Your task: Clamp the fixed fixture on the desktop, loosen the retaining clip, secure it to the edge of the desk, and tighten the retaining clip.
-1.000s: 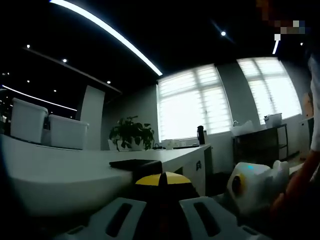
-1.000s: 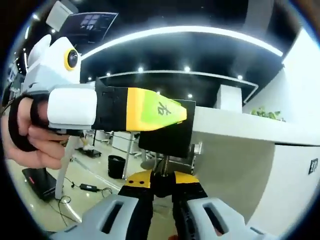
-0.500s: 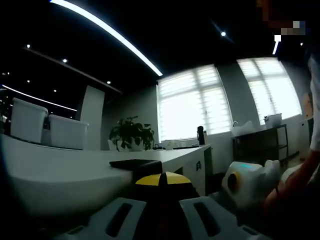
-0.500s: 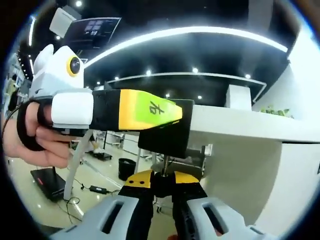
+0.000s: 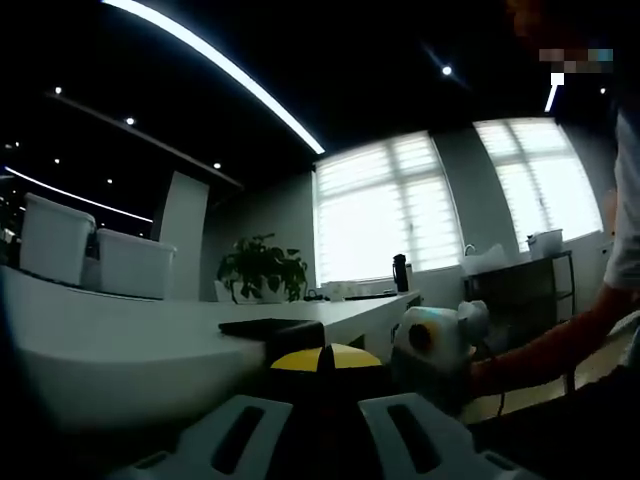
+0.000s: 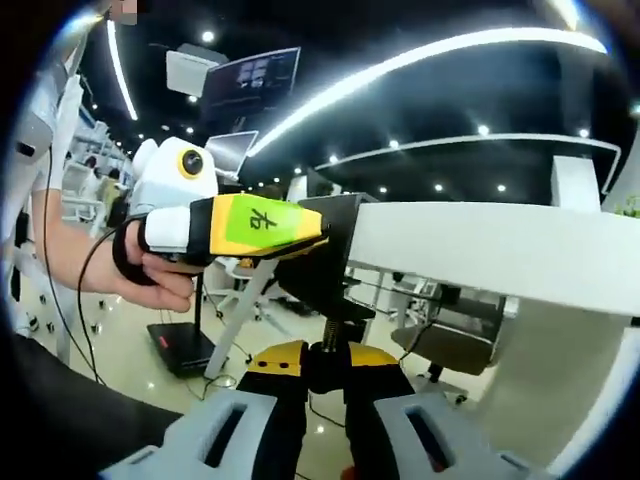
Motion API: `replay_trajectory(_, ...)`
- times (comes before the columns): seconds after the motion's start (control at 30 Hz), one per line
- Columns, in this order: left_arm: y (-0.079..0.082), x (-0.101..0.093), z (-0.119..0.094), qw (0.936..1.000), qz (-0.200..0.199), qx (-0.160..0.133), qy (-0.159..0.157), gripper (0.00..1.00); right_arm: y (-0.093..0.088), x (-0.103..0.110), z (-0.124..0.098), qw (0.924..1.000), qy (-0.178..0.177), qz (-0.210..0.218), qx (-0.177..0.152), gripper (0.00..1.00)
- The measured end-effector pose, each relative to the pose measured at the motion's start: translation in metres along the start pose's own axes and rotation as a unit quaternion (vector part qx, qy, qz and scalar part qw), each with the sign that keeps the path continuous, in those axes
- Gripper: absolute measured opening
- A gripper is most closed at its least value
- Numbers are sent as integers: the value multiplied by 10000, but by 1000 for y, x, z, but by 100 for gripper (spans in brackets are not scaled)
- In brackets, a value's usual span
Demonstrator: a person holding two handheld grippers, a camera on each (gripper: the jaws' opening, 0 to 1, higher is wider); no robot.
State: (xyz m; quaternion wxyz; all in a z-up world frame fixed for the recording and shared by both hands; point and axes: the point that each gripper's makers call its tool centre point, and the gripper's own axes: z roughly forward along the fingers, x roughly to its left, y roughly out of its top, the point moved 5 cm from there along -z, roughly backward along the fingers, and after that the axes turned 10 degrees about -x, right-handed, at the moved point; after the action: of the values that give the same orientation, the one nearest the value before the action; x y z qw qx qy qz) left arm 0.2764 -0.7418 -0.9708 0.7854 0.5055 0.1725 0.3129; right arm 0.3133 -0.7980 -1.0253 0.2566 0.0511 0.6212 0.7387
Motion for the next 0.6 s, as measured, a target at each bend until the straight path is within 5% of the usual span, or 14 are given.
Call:
replay_trajectory(0.13,0,0,0,10000,-4,-5,-8,2,0,4,-1,9999,-170,27,-7,13)
replay_trajectory(0.27,0,0,0,10000,-19,-12,-7,2,-5,2,-16,9946,-1015,181,-61,31)
replay_trajectory(0.4,0,1,0,10000,-43,-21,0,2,-5,12,-33,9809,-1932,105,-198,32)
replay_trajectory(0.6,0,1,0,9999,-94,-44,9,2,-12,16,-27,9631,-2687,112,-72,32)
